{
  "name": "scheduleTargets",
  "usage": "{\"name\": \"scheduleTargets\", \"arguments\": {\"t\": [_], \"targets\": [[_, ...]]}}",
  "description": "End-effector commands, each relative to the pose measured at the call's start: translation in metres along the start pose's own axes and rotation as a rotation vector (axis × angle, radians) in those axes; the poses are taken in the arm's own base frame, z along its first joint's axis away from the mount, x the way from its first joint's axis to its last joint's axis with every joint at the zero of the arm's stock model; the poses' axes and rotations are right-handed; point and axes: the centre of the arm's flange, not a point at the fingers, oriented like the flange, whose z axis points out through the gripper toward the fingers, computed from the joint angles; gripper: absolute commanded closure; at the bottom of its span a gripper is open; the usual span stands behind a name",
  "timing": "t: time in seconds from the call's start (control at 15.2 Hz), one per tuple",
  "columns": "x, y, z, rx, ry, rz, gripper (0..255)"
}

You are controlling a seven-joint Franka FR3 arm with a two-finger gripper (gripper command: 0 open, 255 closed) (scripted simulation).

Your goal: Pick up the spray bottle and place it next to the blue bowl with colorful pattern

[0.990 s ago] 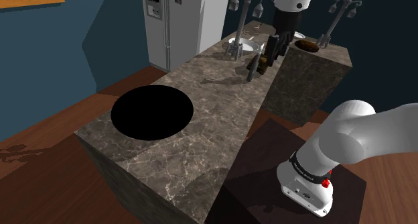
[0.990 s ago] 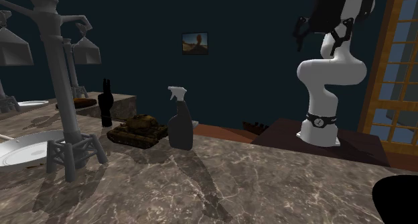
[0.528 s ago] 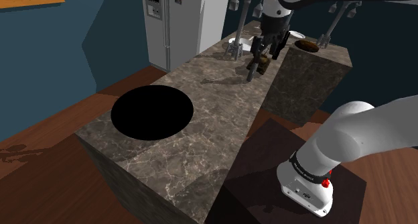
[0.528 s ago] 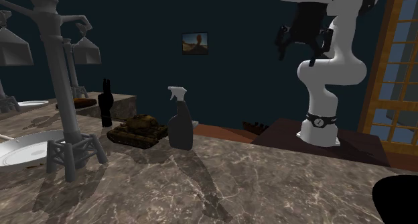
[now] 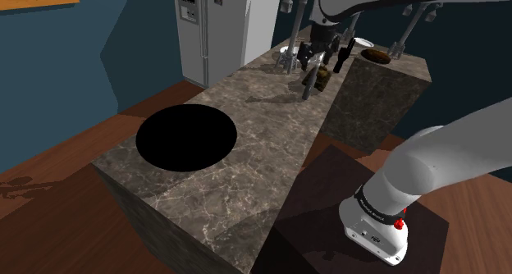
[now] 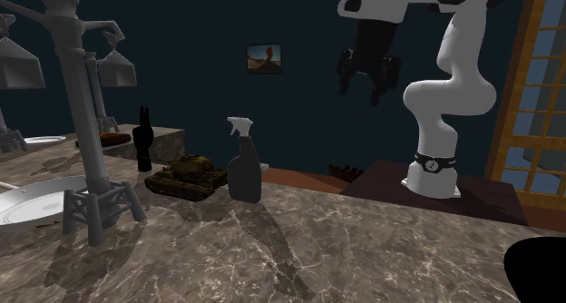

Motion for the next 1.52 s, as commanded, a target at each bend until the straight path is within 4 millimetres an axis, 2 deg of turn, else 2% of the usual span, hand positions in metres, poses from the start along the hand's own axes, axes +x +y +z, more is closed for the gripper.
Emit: {"name": "scheduleTargets", "arguments": {"t": [0.0,0.46,0.99,1.19,1.45], "targets": [[0.021,0.01,0.012,-0.007,0.015,0.062,0],[0.082,0.057,0.047,-0.031,0.062,0.274,0],[0.139,0.127,0.082,-0.059,0.116,0.516,0],[0.156,0.155,0.094,-0.069,0.135,0.602,0],[0.158,0.157,0.115,-0.069,0.135,0.602,0]]}}
